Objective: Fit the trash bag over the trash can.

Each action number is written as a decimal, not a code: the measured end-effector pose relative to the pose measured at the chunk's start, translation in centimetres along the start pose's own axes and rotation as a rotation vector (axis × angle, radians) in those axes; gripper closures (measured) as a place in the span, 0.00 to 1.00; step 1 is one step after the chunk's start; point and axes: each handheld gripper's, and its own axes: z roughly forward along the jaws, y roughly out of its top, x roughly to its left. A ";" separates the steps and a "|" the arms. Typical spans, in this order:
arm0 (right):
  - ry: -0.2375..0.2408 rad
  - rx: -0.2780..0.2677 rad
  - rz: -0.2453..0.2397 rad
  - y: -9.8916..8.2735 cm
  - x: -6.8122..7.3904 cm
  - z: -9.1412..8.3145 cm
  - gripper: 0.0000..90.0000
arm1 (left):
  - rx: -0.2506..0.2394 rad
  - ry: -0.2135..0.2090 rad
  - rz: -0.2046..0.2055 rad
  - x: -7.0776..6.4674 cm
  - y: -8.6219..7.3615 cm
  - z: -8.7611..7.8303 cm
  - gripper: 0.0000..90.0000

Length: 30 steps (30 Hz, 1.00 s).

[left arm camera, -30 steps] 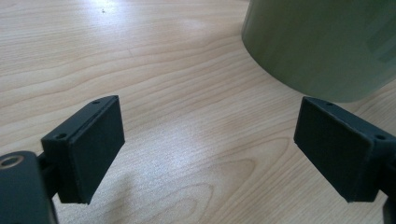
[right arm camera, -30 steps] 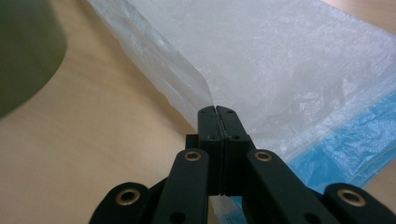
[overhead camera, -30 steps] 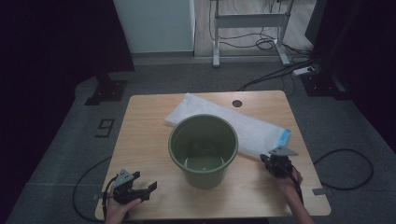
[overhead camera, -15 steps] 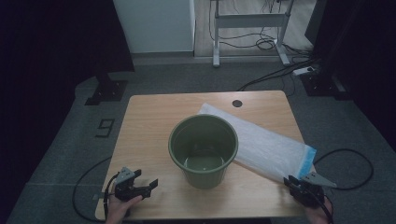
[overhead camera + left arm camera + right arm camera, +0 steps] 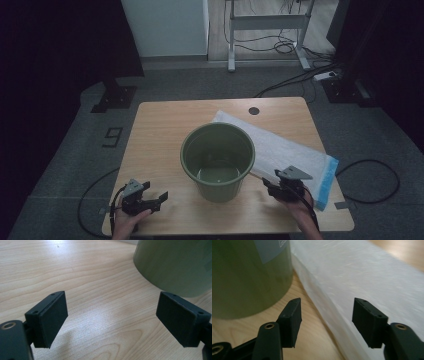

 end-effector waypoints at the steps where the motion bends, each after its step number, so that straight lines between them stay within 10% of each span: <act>1: 0.014 0.013 -0.016 0.3 0.2 1.0 0.45 | 0.003 0.001 0.001 0.0 0.0 0.0 0.11; 13: 0.050 0.114 -0.027 -0.2 -0.2 4.8 0.70 | 0.010 0.005 -0.008 0.0 -0.4 -0.1 0.11; 20: 0.059 0.107 -0.008 -1.0 -0.8 3.7 0.98 | 0.018 0.007 -0.020 0.0 -0.6 -0.3 0.11; 30: 0.086 0.120 0.047 -3.9 -1.3 -0.9 0.99 | 0.027 0.031 -0.011 0.0 -0.7 -0.6 0.11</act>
